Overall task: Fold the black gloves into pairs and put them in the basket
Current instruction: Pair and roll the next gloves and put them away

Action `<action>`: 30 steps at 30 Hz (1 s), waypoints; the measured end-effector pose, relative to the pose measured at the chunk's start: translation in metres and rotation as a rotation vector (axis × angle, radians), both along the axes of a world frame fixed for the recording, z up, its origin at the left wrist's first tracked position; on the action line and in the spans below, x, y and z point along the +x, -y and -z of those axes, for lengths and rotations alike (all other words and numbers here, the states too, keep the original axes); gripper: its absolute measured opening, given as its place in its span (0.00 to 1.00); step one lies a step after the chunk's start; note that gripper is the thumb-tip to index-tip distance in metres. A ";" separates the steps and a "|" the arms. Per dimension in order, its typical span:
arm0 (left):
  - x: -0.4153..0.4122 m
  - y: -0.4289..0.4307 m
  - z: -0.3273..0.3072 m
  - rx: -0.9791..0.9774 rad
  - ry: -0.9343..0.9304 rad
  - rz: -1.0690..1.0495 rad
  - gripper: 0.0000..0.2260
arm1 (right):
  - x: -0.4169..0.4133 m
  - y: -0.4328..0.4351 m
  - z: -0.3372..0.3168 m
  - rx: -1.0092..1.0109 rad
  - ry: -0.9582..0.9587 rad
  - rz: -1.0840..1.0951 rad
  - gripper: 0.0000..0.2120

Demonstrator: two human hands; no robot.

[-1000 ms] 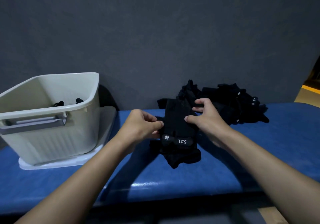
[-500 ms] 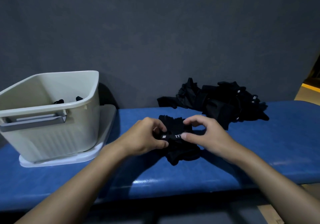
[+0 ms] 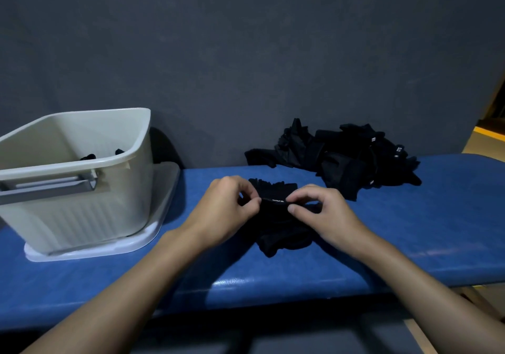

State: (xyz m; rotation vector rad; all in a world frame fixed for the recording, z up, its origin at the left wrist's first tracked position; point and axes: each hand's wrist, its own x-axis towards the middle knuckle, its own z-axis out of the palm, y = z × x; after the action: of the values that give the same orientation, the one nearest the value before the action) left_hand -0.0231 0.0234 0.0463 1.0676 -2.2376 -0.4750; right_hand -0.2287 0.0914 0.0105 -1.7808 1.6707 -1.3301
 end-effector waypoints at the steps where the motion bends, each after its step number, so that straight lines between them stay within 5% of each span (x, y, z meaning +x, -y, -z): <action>1: -0.001 -0.001 0.000 -0.005 -0.047 0.002 0.05 | 0.000 0.000 -0.001 -0.036 0.012 0.005 0.05; 7: -0.002 -0.006 -0.004 0.031 -0.208 0.079 0.06 | 0.002 -0.008 -0.007 -0.231 0.018 0.048 0.08; 21: 0.007 -0.021 0.008 0.085 -0.118 0.235 0.04 | 0.002 -0.027 0.005 -0.184 -0.057 -0.036 0.06; 25: 0.012 -0.023 0.016 0.073 0.003 0.236 0.17 | 0.001 -0.031 0.010 -0.148 -0.127 -0.036 0.08; 30: 0.016 -0.021 0.024 0.023 0.034 0.217 0.21 | 0.000 -0.035 0.010 -0.113 -0.133 -0.065 0.10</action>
State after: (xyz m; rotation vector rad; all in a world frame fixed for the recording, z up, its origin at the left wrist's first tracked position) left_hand -0.0074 0.0440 0.0221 0.8539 -2.3959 -0.5785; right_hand -0.2288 0.1263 0.0003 -2.0114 1.6172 -1.3279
